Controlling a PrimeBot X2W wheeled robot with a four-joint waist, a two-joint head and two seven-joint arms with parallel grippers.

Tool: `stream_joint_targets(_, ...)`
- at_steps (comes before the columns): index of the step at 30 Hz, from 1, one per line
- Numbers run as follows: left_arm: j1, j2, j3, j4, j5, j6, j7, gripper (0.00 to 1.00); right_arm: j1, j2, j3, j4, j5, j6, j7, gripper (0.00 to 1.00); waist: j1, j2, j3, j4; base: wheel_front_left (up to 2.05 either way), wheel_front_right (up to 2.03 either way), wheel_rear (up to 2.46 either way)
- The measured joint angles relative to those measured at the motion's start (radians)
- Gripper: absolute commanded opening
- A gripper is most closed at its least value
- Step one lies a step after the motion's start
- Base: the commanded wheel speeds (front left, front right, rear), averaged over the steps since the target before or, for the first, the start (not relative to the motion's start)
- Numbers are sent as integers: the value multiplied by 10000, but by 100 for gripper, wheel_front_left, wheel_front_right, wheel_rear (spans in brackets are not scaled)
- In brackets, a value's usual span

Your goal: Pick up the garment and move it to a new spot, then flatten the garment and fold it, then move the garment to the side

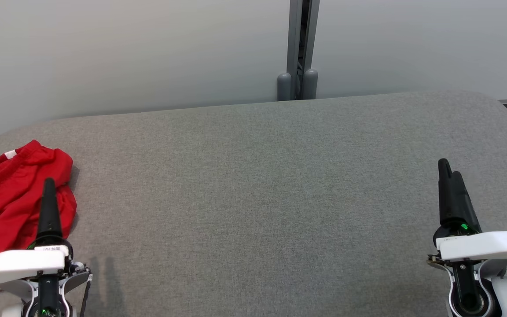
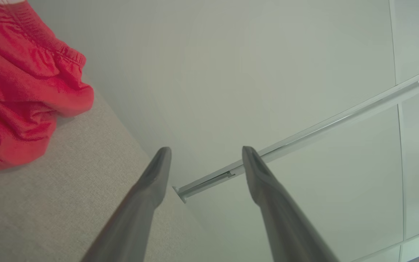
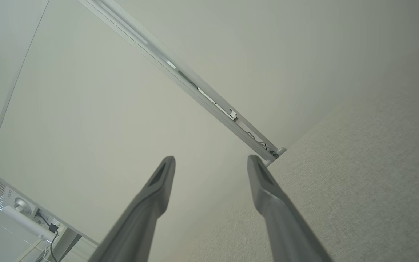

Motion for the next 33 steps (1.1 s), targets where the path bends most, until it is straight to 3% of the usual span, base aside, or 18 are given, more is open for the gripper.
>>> stream_joint_targets(7, 41, 10, -562, -869, 1682, 268, -314, 100, -3, -6, -17, -497, -1605, 0, -98, 100, 0, 0, 27, -3, 0, 0, 0)
stream_joint_targets(19, 386, 17, -2245, -1839, 5285, 1103, -865, 100, 416, -21, 433, -1003, -4265, 0, -301, 100, 1, 0, 6, -102, 0, 0, 0)
stream_joint_targets(33, 802, 33, -3772, -1547, 8130, 2010, -1379, 100, 844, -33, 612, -1083, -5896, 2, -493, 100, 0, 0, -90, -173, 0, 0, 0)
